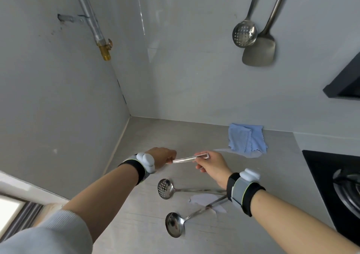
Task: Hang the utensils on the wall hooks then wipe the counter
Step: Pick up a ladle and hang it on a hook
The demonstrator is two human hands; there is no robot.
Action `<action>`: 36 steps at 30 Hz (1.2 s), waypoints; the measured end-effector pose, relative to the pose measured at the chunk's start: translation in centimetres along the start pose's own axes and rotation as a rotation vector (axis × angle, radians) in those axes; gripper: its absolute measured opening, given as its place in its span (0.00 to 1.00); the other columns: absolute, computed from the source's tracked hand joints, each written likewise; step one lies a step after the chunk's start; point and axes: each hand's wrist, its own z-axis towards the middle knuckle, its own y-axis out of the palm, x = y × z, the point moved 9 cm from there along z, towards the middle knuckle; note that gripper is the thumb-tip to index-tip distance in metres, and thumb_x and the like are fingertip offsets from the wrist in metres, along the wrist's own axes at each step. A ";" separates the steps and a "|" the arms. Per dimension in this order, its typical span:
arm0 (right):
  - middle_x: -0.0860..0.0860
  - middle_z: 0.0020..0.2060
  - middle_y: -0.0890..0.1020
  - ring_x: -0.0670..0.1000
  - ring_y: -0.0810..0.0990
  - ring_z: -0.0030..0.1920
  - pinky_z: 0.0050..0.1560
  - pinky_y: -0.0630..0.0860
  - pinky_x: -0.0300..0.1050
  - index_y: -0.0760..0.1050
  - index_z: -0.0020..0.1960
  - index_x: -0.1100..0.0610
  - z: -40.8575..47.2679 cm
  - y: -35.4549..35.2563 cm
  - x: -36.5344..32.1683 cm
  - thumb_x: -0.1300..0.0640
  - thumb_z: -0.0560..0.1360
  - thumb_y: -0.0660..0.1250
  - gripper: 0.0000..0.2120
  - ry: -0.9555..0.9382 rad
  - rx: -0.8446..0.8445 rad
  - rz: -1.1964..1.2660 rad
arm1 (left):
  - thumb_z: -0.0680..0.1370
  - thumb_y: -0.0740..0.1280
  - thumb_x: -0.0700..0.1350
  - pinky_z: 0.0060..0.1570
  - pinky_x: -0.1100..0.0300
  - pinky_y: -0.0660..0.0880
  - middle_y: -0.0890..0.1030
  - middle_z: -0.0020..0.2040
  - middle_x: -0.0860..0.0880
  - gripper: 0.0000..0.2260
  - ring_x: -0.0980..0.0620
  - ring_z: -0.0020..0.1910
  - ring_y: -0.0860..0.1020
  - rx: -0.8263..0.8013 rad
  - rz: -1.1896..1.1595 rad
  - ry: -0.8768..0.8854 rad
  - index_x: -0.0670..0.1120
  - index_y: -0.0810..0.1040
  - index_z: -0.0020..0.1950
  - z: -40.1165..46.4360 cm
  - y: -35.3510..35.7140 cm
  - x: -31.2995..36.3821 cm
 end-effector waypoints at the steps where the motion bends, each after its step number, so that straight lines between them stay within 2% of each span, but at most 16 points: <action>1: 0.54 0.38 0.85 0.47 0.81 0.32 0.32 0.77 0.38 0.81 0.49 0.59 0.2 0.0 -0.8 0.66 0.77 0.65 0.07 -0.013 0.018 0.022 | 0.81 0.62 0.41 0.48 0.55 0.73 0.78 0.47 0.55 0.08 0.47 0.47 0.76 0.001 -0.013 0.002 0.55 0.74 0.50 -0.1 -0.4 0.0; 3: 0.54 0.39 0.86 0.48 0.81 0.33 0.33 0.77 0.38 0.81 0.49 0.60 0.6 -0.1 -2.6 0.65 0.77 0.65 0.06 -0.049 0.038 0.043 | 0.81 0.62 0.42 0.44 0.56 0.71 0.77 0.44 0.54 0.06 0.47 0.43 0.75 0.014 -0.038 0.019 0.55 0.73 0.49 -0.3 -1.7 0.4; 7: 0.51 0.37 0.85 0.47 0.81 0.34 0.33 0.77 0.37 0.80 0.44 0.60 1.6 -0.6 -6.6 0.63 0.77 0.66 0.05 -0.130 0.075 0.042 | 0.81 0.63 0.44 0.48 0.51 0.76 0.81 0.44 0.49 0.03 0.43 0.43 0.79 0.042 -0.091 0.037 0.52 0.74 0.49 -0.4 -4.7 1.3; 11: 0.53 0.37 0.83 0.48 0.82 0.36 0.35 0.78 0.39 0.80 0.46 0.65 3.0 -1.9 -10.8 0.61 0.77 0.66 0.08 -0.201 0.114 0.016 | 0.80 0.61 0.47 0.40 0.57 0.70 0.80 0.42 0.51 0.04 0.45 0.41 0.77 0.097 -0.119 0.021 0.54 0.72 0.46 -0.2 -8.4 2.4; 17: 0.51 0.35 0.84 0.49 0.84 0.37 0.37 0.77 0.39 0.79 0.40 0.54 4.2 -3.9 -17.9 0.60 0.77 0.67 0.07 -0.317 0.135 0.019 | 0.81 0.60 0.46 0.51 0.51 0.76 0.85 0.48 0.50 0.06 0.45 0.48 0.82 0.163 -0.224 0.050 0.54 0.72 0.46 0.2 -14.5 4.8; 20: 0.53 0.37 0.83 0.48 0.83 0.36 0.35 0.78 0.37 0.79 0.45 0.58 4.5 -4.8 -21.4 0.61 0.77 0.66 0.04 -0.361 0.147 -0.008 | 0.82 0.61 0.45 0.53 0.50 0.78 0.86 0.49 0.50 0.06 0.45 0.49 0.83 0.236 -0.227 0.086 0.54 0.72 0.46 0.5 -18.1 5.9; 23: 0.55 0.40 0.84 0.49 0.83 0.38 0.35 0.79 0.37 0.79 0.50 0.63 4.5 -5.9 -24.8 0.62 0.78 0.66 0.05 -0.413 0.157 -0.018 | 0.82 0.61 0.44 0.55 0.50 0.79 0.86 0.47 0.49 0.06 0.48 0.47 0.85 0.296 -0.272 0.131 0.52 0.72 0.46 0.6 -21.9 6.9; 29: 0.56 0.43 0.85 0.51 0.84 0.40 0.42 0.83 0.44 0.79 0.50 0.62 4.5 -7.6 -31.0 0.61 0.78 0.67 0.05 -0.530 0.165 -0.070 | 0.81 0.63 0.42 0.52 0.54 0.81 0.86 0.47 0.49 0.10 0.53 0.43 0.87 0.416 -0.347 0.204 0.54 0.72 0.43 0.4 -28.7 8.7; 32: 0.55 0.41 0.83 0.51 0.83 0.38 0.39 0.82 0.42 0.78 0.50 0.61 4.2 -8.6 -34.3 0.61 0.78 0.67 0.04 -0.592 0.157 -0.119 | 0.81 0.64 0.41 0.51 0.53 0.83 0.86 0.47 0.49 0.10 0.54 0.43 0.87 0.456 -0.318 0.243 0.54 0.73 0.42 0.3 -31.8 9.6; 36: 0.53 0.39 0.83 0.48 0.83 0.35 0.34 0.80 0.38 0.78 0.51 0.61 3.4 -10.1 -38.8 0.61 0.78 0.67 0.04 -0.663 0.184 -0.161 | 0.81 0.65 0.40 0.50 0.53 0.84 0.85 0.47 0.47 0.04 0.51 0.43 0.87 0.511 -0.330 0.296 0.47 0.75 0.48 -0.1 -35.9 11.0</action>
